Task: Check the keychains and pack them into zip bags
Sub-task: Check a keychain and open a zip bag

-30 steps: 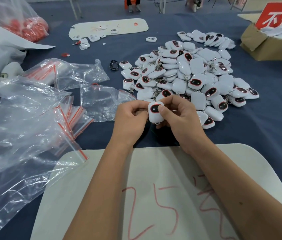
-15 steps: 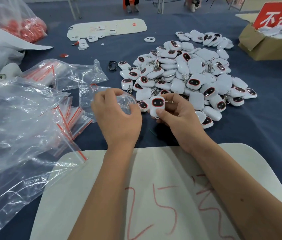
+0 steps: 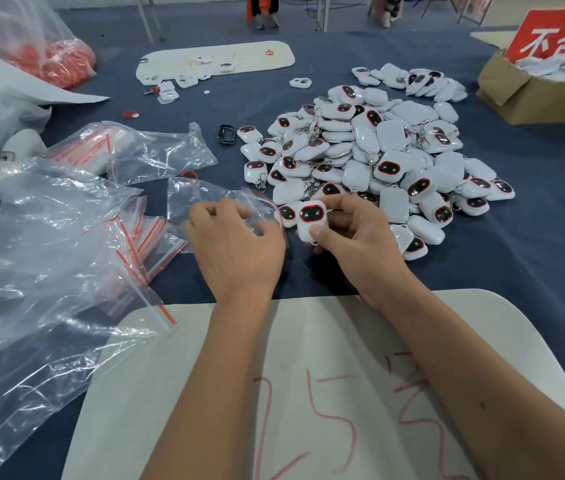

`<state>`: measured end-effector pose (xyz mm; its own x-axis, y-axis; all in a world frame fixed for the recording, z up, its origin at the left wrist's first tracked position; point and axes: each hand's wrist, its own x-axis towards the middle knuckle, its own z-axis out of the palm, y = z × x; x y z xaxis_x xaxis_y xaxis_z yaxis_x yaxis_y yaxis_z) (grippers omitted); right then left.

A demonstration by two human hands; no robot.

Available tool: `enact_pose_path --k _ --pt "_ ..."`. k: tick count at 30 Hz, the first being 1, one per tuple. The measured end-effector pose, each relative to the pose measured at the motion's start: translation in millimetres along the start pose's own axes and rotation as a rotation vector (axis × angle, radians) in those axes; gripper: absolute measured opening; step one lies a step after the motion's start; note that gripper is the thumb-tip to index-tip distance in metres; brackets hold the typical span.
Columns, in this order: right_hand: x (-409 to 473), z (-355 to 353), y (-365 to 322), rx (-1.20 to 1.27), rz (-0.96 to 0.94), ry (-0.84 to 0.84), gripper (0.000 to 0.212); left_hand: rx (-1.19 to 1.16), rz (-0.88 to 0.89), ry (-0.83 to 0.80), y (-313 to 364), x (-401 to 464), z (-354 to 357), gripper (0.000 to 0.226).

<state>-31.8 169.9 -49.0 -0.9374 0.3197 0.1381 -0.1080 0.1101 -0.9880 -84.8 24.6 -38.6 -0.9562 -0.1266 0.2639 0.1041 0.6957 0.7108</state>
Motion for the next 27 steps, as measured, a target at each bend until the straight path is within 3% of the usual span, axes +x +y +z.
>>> enact_pose_path --k 4,8,10,12,15,19,27 --pt "0 1 -2 0.006 -0.004 -0.022 0.025 -0.045 0.107 0.142 2 3 -6 0.025" --pt "0 1 -2 -0.024 0.001 0.001 0.024 0.117 -0.011 -0.183 -8 18 -9 0.055" --pt "0 1 -1 -0.047 0.029 0.034 0.022 0.138 -0.009 -0.194 -10 16 -7 0.048" --pt "0 2 -1 -0.049 0.042 0.051 0.023 0.078 0.006 -0.104 -5 10 -7 0.047" --pt "-1 2 -4 -0.004 0.027 0.033 0.034 0.004 0.049 -0.041 -4 7 -6 0.042" --pt "-3 5 -7 -0.094 0.024 0.015 0.017 0.028 0.079 -0.074 -7 10 -5 0.037" --pt "-5 5 -5 -0.138 0.005 0.122 0.033 0.063 0.167 -0.164 -9 10 -6 0.028"
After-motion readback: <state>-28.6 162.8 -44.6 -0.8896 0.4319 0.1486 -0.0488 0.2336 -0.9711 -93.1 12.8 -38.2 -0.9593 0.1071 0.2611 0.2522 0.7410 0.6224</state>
